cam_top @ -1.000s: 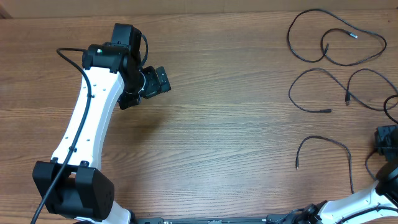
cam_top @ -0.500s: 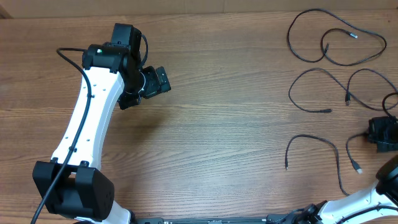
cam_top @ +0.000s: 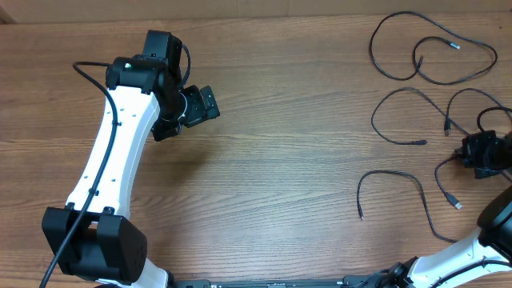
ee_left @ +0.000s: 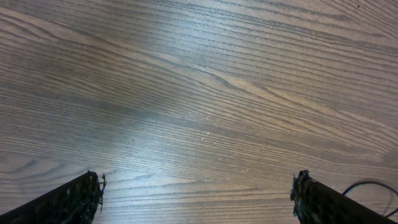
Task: Untangle cables
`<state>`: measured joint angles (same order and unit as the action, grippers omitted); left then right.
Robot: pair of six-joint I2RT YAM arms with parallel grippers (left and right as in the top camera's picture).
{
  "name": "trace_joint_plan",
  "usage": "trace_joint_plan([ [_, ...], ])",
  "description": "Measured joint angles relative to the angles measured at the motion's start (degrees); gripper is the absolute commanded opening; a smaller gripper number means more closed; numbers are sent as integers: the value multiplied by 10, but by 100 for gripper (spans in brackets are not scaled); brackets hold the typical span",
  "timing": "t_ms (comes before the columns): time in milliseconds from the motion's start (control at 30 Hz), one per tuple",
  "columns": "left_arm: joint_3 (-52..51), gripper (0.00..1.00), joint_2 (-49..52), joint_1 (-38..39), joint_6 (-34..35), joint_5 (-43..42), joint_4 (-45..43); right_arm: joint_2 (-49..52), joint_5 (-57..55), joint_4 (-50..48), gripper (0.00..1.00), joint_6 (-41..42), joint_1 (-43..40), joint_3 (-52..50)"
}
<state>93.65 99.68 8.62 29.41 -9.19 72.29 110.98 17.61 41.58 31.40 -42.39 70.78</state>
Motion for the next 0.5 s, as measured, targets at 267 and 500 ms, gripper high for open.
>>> trace_joint_plan([
  [267, 0, 100, 0, 0, 0, 0, 1, 0, -46, 23, 49, -10, 0, 2],
  [500, 0, 100, 0, 0, 0, 0, 2, 2, -24, 55, 63, -29, 0, 18],
])
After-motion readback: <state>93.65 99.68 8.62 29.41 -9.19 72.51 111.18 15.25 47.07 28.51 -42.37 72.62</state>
